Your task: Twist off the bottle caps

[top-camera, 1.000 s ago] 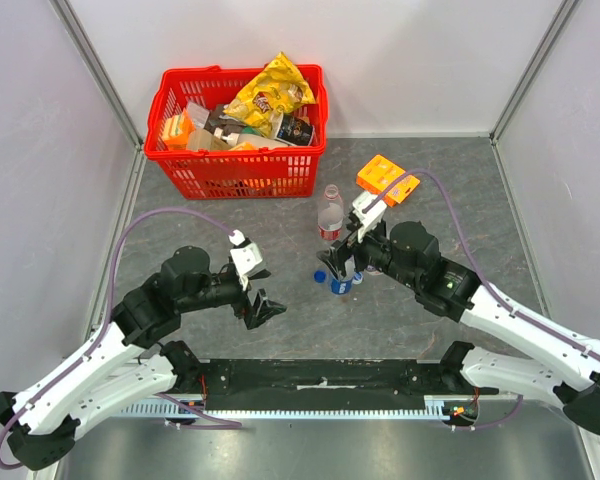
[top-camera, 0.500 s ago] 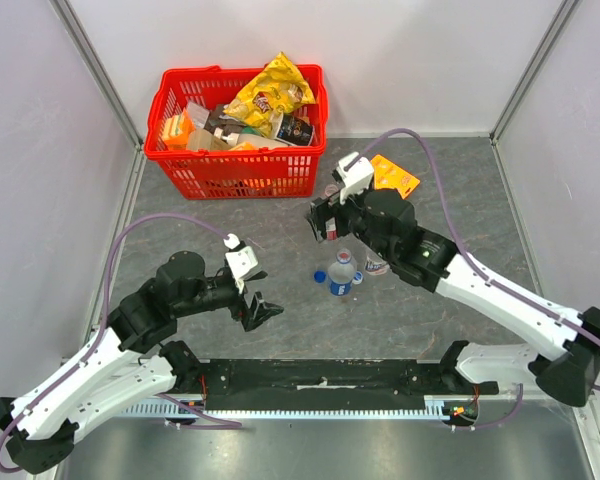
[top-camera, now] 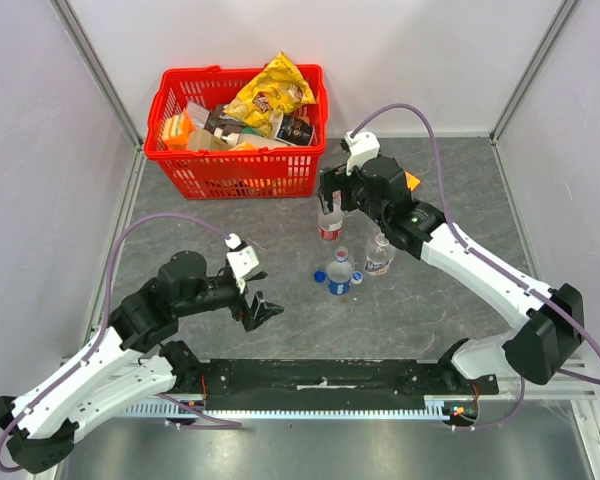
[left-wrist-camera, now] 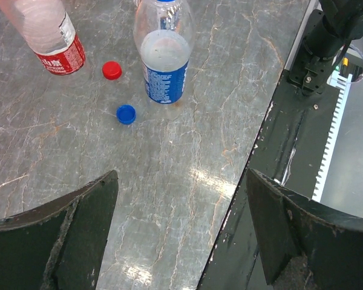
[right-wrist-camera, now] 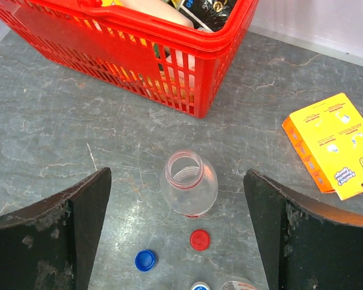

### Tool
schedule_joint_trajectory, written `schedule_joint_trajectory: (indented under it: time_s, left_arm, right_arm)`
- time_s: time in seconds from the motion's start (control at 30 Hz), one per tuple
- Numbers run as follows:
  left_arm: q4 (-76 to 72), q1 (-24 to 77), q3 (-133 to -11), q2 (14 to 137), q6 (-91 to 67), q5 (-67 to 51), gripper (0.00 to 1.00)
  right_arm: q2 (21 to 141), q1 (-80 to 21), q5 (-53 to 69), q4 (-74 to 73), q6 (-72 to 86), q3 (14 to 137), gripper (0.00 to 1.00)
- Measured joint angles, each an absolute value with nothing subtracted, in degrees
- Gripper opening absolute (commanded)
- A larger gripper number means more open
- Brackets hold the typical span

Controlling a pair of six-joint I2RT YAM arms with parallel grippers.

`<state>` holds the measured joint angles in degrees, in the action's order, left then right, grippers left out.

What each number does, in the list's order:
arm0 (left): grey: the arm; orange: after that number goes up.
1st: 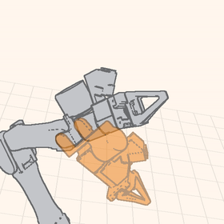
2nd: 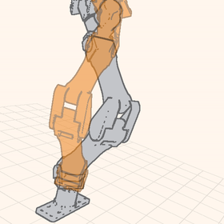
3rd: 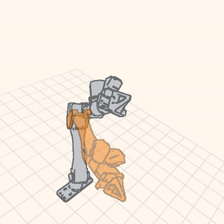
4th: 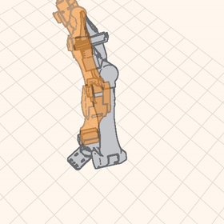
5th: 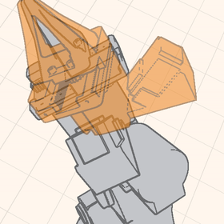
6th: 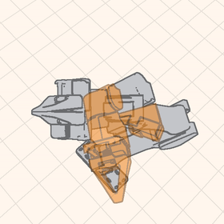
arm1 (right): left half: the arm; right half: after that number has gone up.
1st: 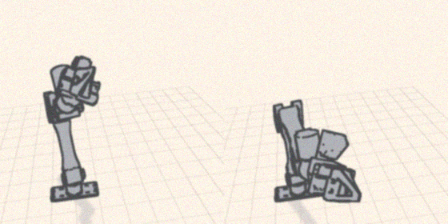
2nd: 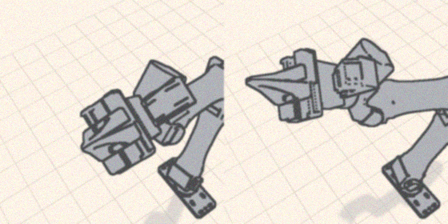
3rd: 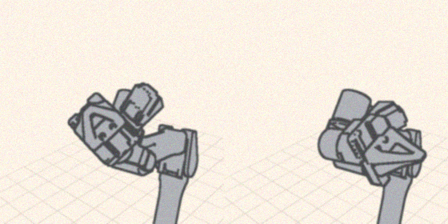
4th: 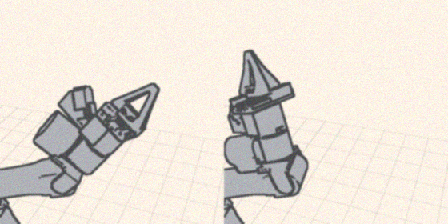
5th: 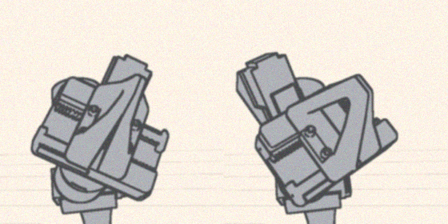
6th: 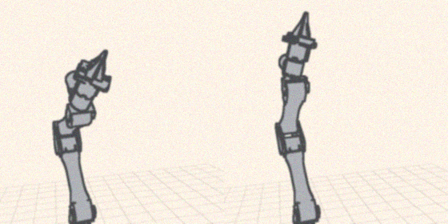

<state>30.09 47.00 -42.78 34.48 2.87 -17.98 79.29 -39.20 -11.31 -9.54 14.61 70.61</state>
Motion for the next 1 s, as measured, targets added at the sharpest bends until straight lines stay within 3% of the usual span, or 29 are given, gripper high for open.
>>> schedule_joint_trajectory:
  time_s: [0.5, 1.0]
  left_arm:
    - [29.89, 47.00, -42.78, 37.17, 2.57, -17.08, 0.91]
    - [24.53, 47.00, -45.93, 50.96, -12.01, -5.41, 0.93]
  right_arm:
    - [73.17, -37.41, -8.73, -9.61, 15.75, 67.02, 0.98]
    - [58.67, -32.14, -9.93, -10.39, 17.39, 55.79, 0.98]
